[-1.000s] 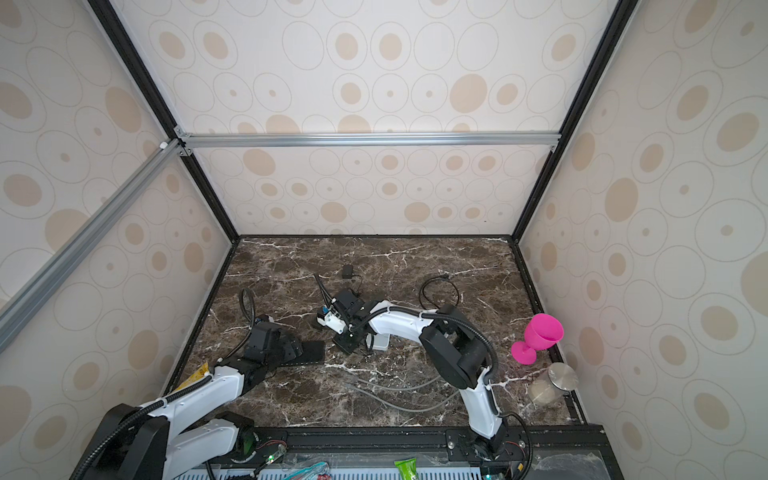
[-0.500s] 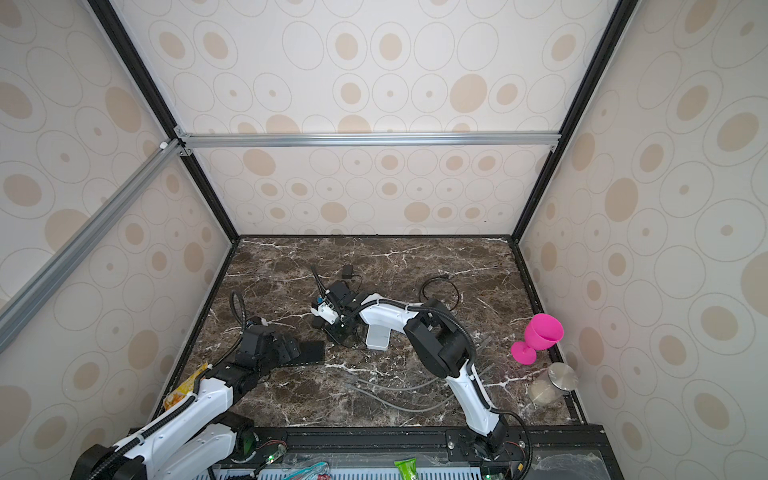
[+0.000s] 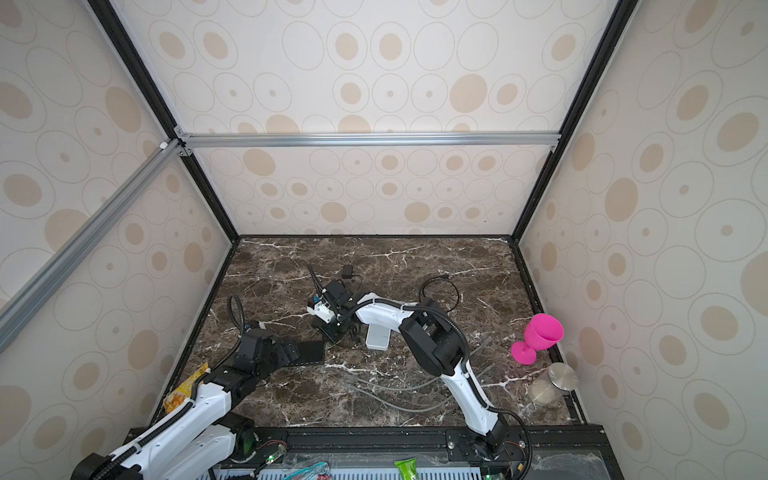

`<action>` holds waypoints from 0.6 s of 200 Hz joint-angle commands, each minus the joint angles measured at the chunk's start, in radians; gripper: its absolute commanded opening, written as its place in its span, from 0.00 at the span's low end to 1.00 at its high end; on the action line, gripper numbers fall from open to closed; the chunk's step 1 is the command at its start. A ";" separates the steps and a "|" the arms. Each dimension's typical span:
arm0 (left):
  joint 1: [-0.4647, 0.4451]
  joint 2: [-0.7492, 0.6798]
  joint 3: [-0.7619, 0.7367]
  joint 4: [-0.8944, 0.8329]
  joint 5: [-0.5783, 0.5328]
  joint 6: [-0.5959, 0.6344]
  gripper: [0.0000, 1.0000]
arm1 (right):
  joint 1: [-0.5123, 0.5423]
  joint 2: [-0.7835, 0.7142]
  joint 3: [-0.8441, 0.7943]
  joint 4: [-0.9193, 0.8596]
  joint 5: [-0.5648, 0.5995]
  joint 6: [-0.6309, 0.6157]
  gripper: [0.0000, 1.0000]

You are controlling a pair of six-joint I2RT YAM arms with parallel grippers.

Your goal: Insert the plug into the switch port

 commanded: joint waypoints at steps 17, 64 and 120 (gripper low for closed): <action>0.000 -0.007 0.002 0.003 -0.014 -0.014 0.98 | 0.020 -0.092 -0.115 0.024 0.000 0.017 0.00; 0.002 0.021 0.011 0.017 -0.029 -0.001 0.98 | 0.019 -0.150 -0.138 0.018 0.030 0.000 0.00; 0.006 0.062 0.025 0.034 -0.037 0.011 0.98 | 0.005 -0.069 0.014 -0.060 0.047 -0.021 0.00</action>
